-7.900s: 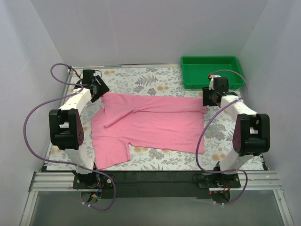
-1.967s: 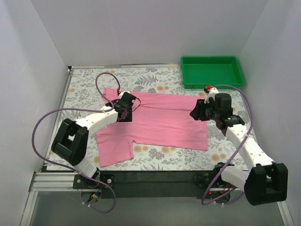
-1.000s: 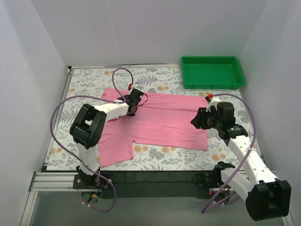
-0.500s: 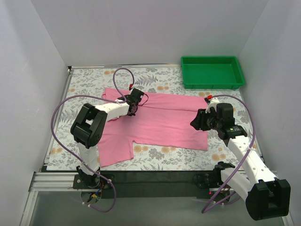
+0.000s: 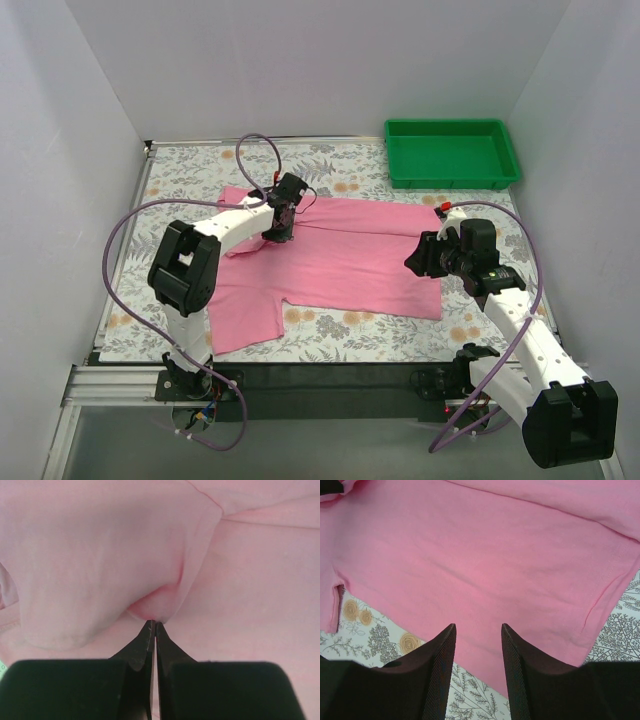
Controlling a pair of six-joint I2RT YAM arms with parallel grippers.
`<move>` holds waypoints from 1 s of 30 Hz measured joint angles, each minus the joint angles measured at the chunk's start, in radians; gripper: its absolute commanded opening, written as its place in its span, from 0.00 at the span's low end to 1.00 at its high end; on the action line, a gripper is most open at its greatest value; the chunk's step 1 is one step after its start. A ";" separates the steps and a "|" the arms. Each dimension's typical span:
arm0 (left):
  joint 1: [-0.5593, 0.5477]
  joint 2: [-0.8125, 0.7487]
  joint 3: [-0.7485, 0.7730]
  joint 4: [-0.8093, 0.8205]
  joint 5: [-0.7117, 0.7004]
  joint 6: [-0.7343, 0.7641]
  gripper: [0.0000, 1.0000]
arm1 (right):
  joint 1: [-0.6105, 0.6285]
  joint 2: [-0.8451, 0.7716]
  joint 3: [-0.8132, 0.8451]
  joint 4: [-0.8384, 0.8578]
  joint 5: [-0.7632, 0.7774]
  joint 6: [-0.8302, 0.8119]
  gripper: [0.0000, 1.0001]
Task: Fold and stack the t-shirts
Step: Fold the tshirt
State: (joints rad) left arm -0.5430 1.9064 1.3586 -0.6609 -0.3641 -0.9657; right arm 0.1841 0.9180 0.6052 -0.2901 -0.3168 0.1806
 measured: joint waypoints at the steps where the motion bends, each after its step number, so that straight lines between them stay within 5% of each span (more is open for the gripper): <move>1: 0.000 -0.002 0.011 -0.023 0.018 -0.009 0.00 | 0.000 0.000 0.000 0.000 0.000 0.000 0.42; 15: 0.000 0.008 0.191 -0.203 0.165 -0.084 0.02 | 0.000 0.000 0.000 0.000 0.001 -0.001 0.42; 22: 0.000 0.068 0.224 -0.219 0.212 -0.110 0.21 | 0.000 0.000 0.000 0.000 0.003 -0.003 0.42; 26: 0.000 0.061 0.199 -0.231 0.223 -0.127 0.51 | 0.000 0.000 0.000 0.000 0.003 -0.005 0.42; 30: 0.013 -0.005 0.086 -0.220 0.208 -0.175 0.51 | 0.000 0.000 0.000 -0.001 0.003 -0.005 0.42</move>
State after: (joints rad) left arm -0.5304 1.9015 1.4448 -0.8806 -0.1558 -1.1408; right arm 0.1841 0.9176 0.6048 -0.2909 -0.3134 0.1753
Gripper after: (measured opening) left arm 0.514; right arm 0.418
